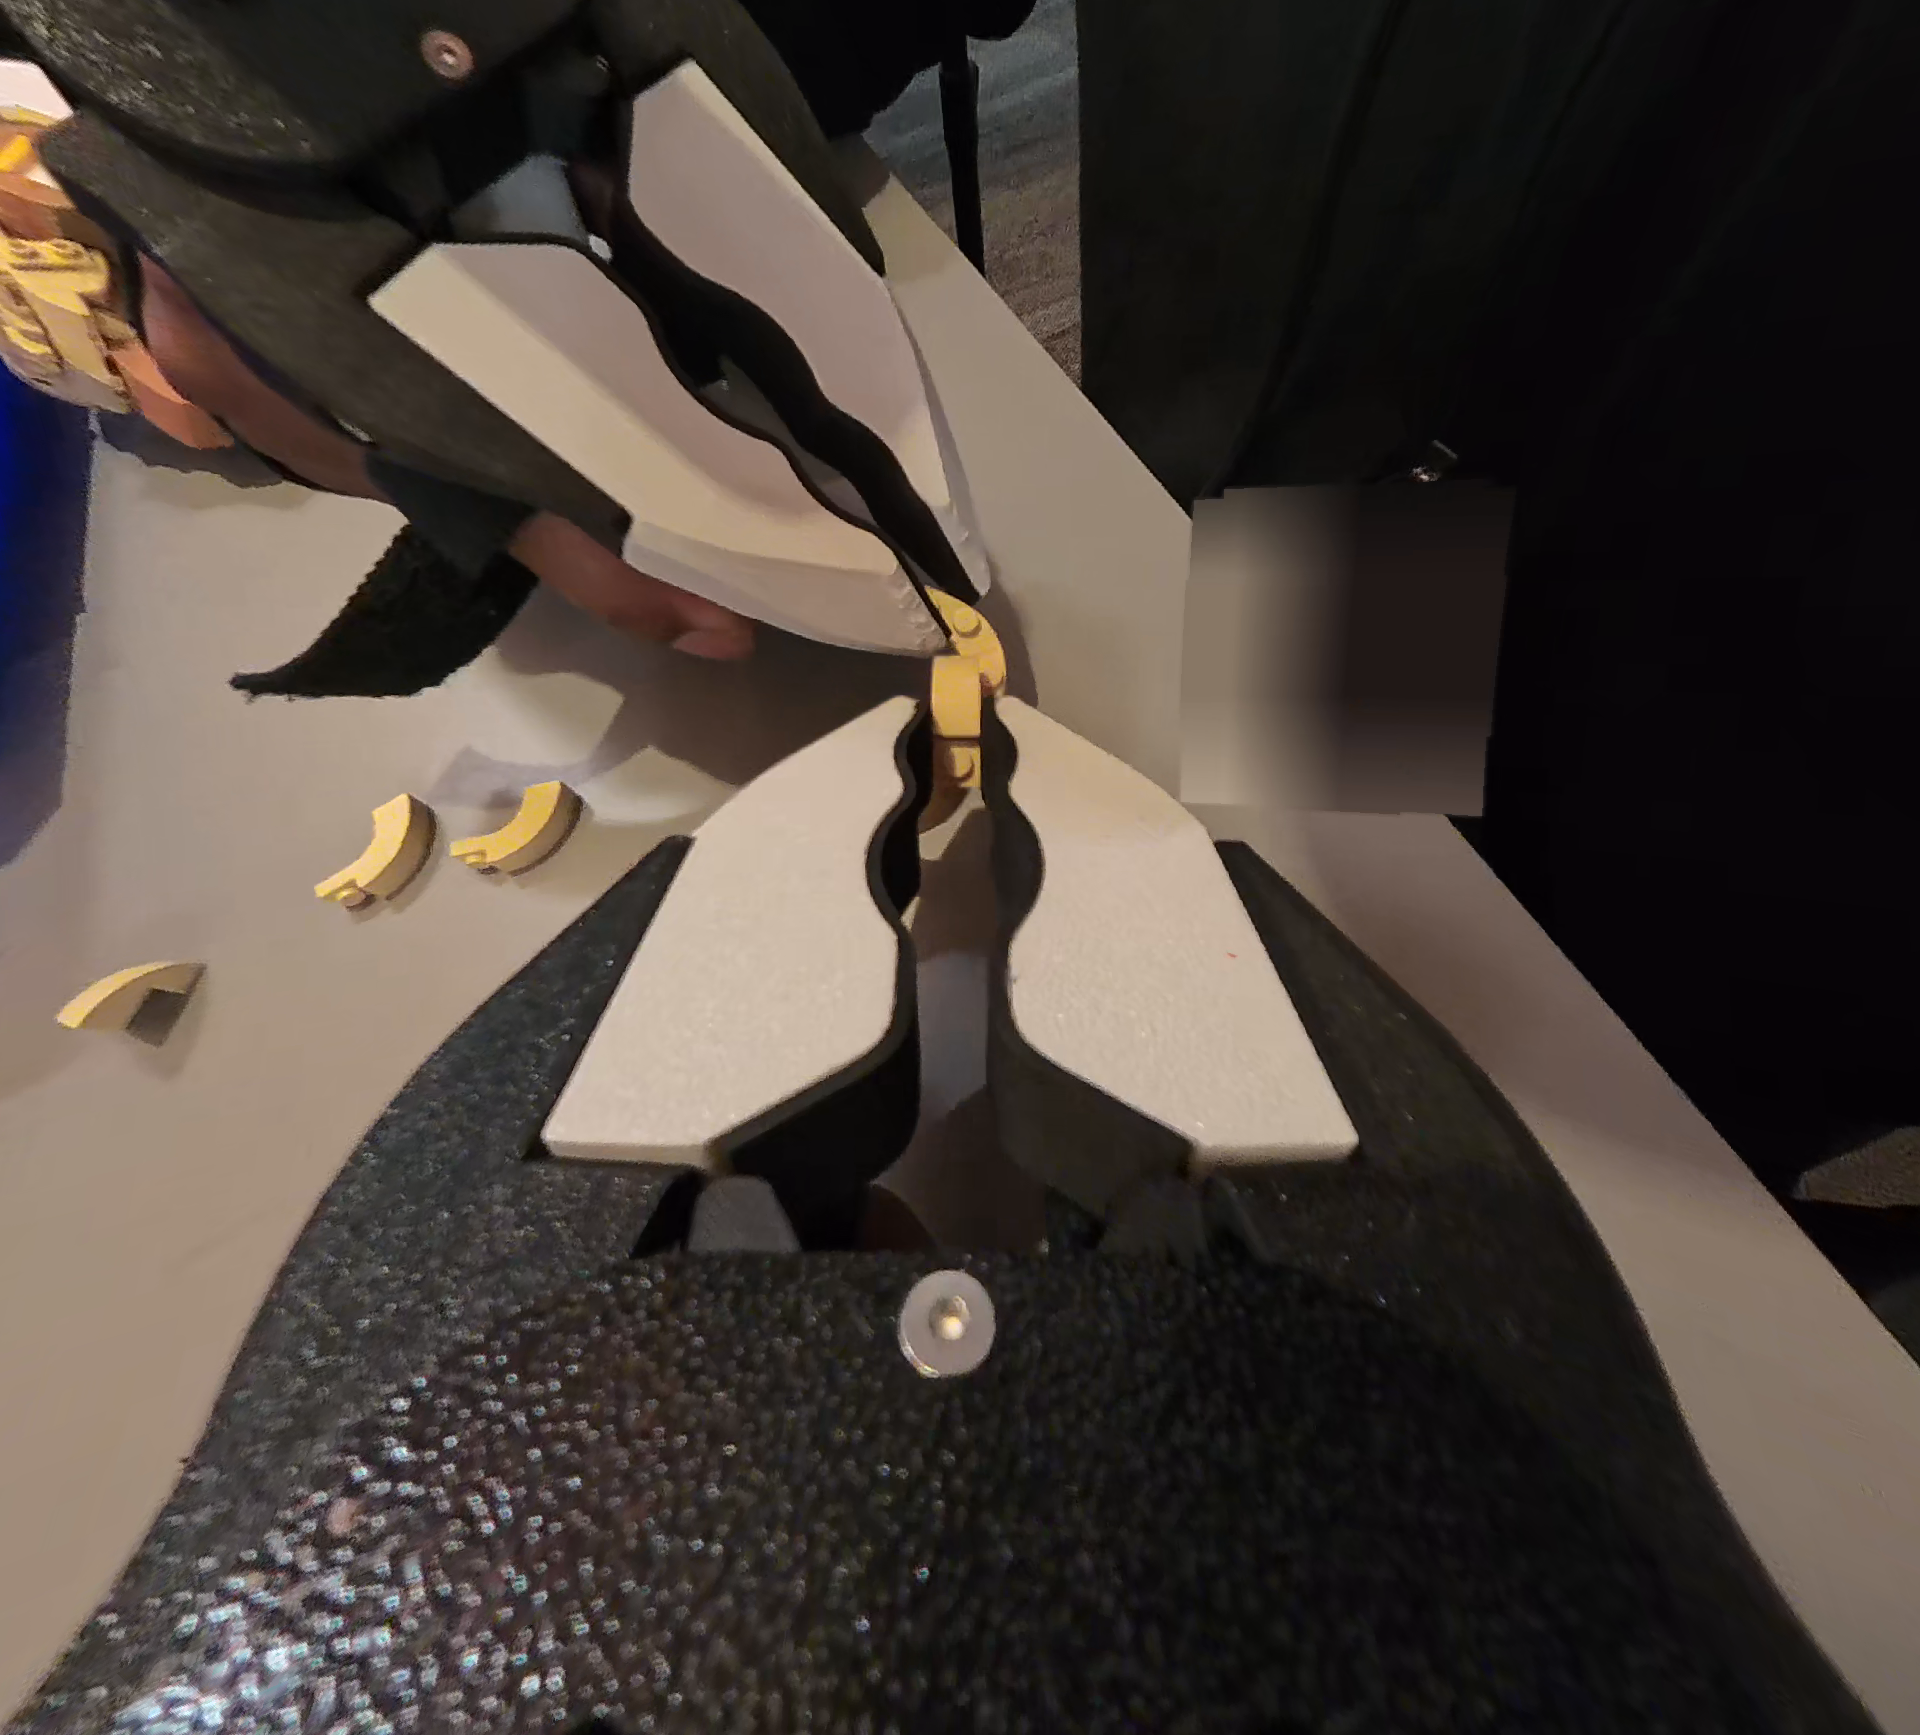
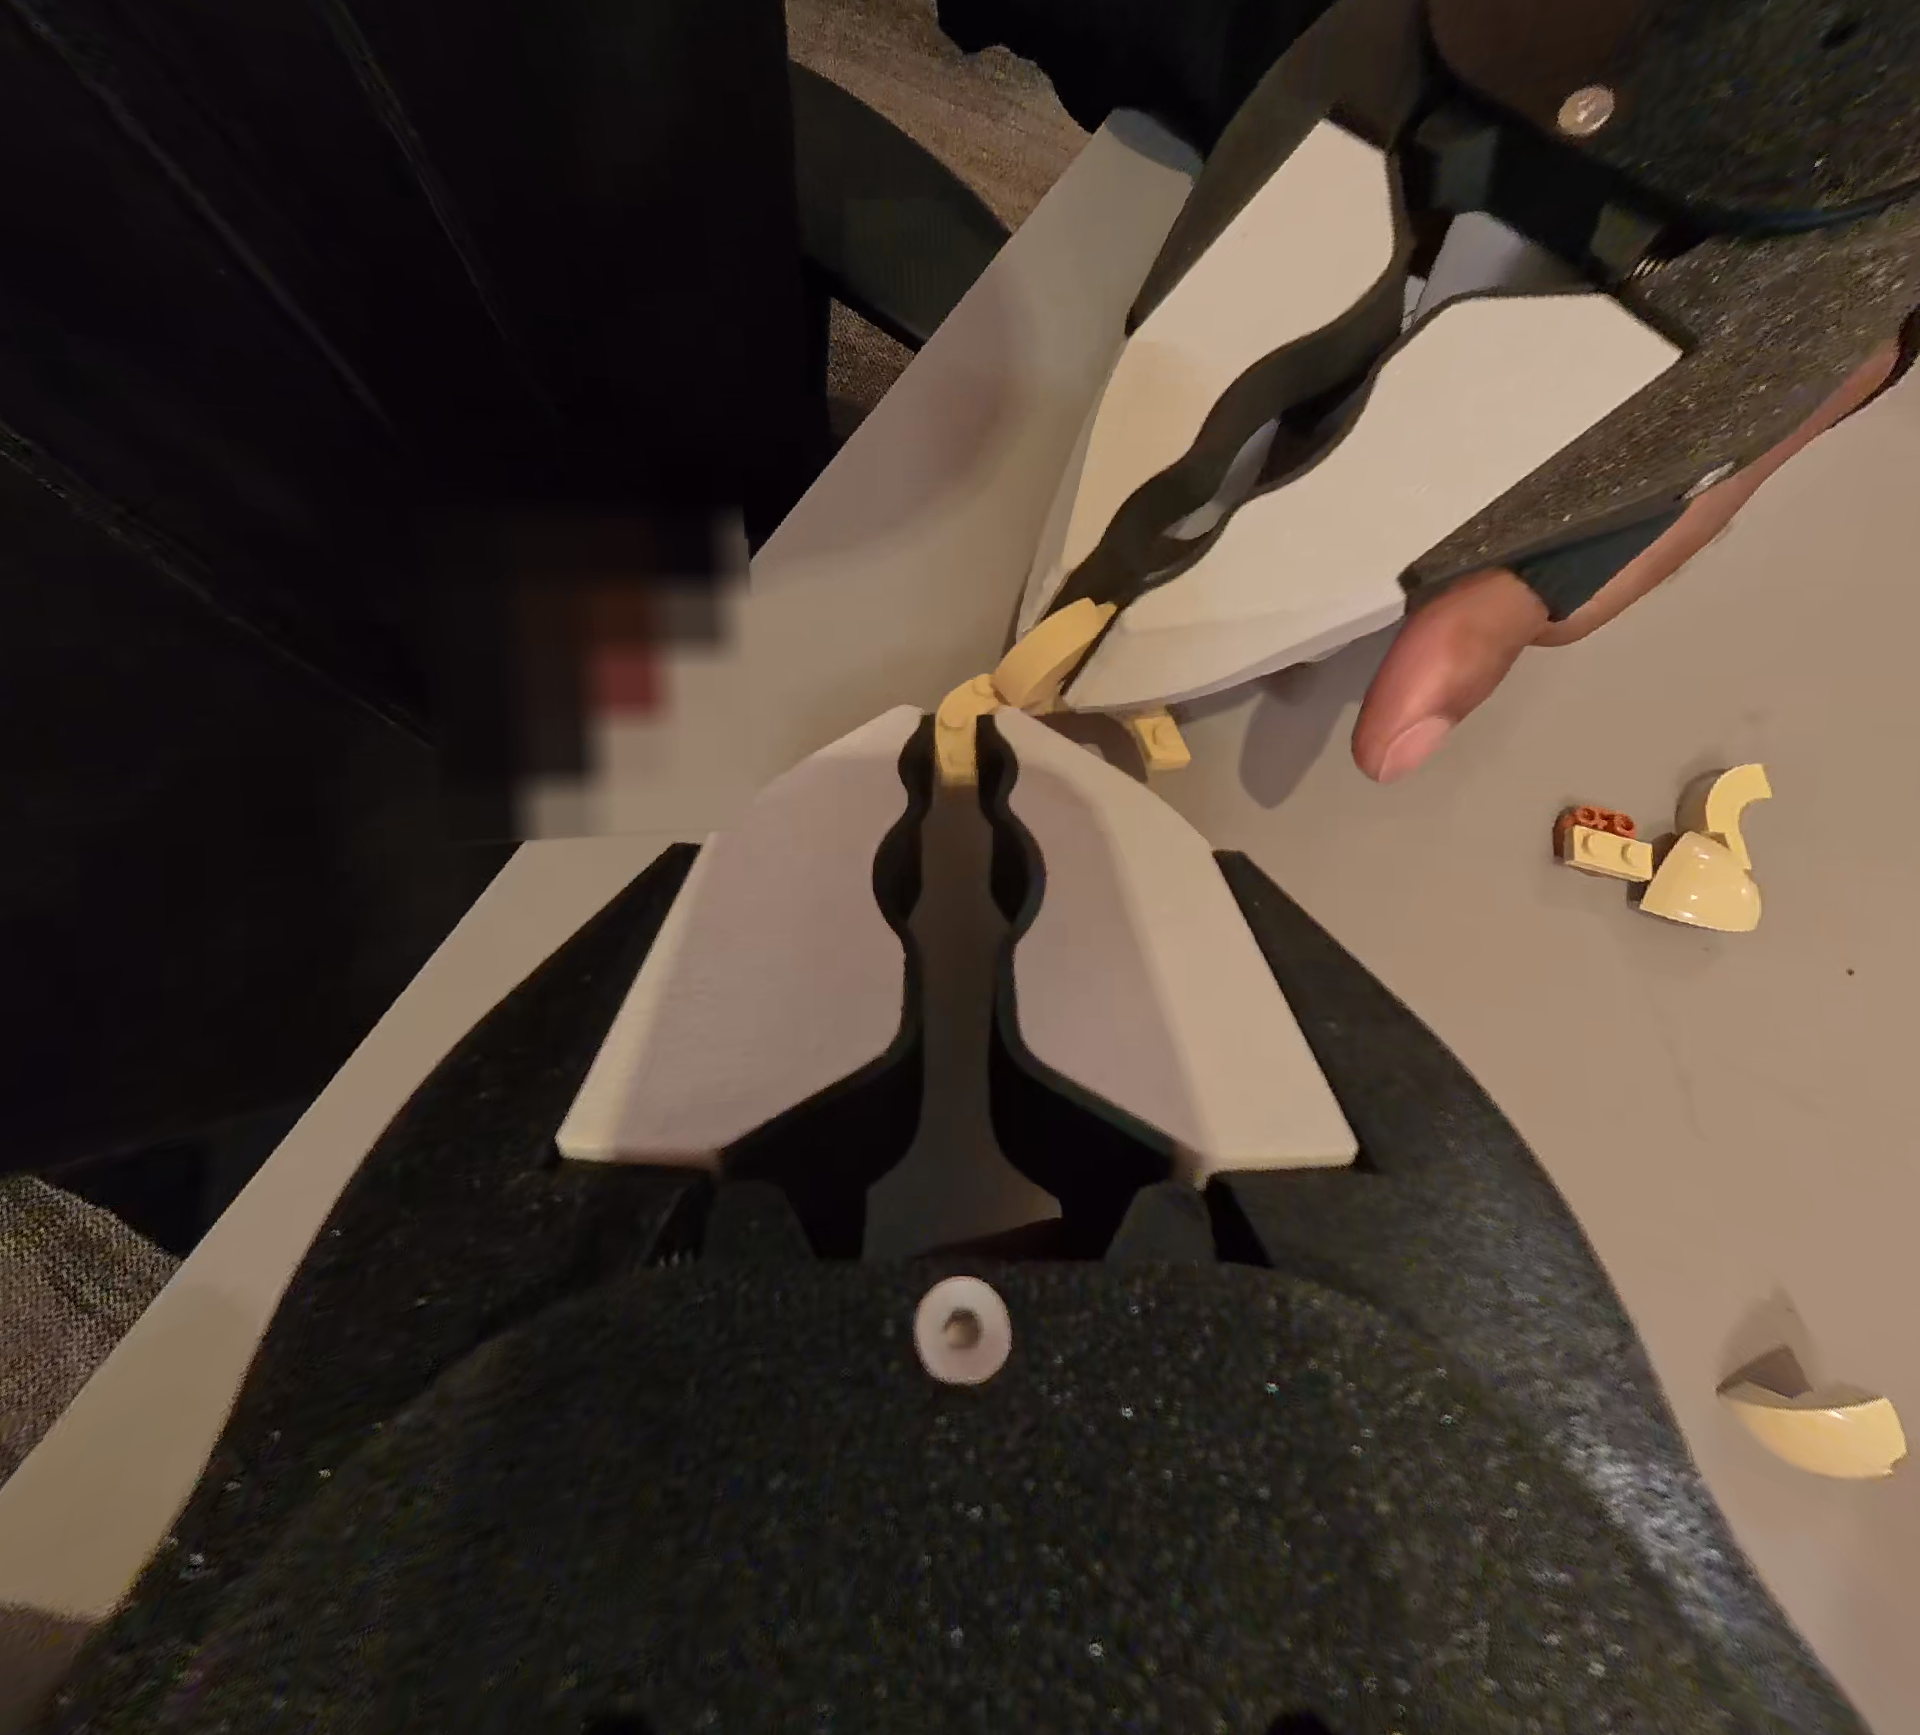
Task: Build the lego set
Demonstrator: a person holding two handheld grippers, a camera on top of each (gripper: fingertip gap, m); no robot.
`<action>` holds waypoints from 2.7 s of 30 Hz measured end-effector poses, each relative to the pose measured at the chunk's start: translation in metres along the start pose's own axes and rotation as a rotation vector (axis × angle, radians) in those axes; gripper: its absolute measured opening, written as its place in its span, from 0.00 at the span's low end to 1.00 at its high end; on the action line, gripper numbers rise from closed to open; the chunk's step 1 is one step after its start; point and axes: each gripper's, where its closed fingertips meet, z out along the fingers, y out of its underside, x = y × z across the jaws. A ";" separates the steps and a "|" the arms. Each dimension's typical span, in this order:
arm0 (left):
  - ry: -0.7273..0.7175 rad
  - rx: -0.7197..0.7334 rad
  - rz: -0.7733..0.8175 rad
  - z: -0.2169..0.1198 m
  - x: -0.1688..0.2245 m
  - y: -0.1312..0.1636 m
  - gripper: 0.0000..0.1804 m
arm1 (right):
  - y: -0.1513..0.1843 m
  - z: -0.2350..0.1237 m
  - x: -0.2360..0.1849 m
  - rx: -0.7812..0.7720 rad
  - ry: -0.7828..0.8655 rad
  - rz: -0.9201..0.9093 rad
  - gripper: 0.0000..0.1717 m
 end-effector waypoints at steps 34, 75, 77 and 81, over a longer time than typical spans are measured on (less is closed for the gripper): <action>-0.028 -0.366 0.123 0.014 -0.024 0.025 0.12 | 0.009 -0.017 -0.018 0.100 0.273 0.208 0.01; -0.365 -0.070 -0.220 0.011 -0.009 -0.062 0.04 | -0.018 -0.045 -0.009 0.412 0.657 0.430 0.21; -0.408 -0.052 -0.238 0.010 -0.012 -0.065 0.04 | -0.020 -0.045 -0.010 0.422 0.663 0.425 0.19; -0.449 -0.019 -0.312 0.011 -0.015 -0.069 0.04 | -0.028 -0.045 -0.012 0.463 0.674 0.405 0.12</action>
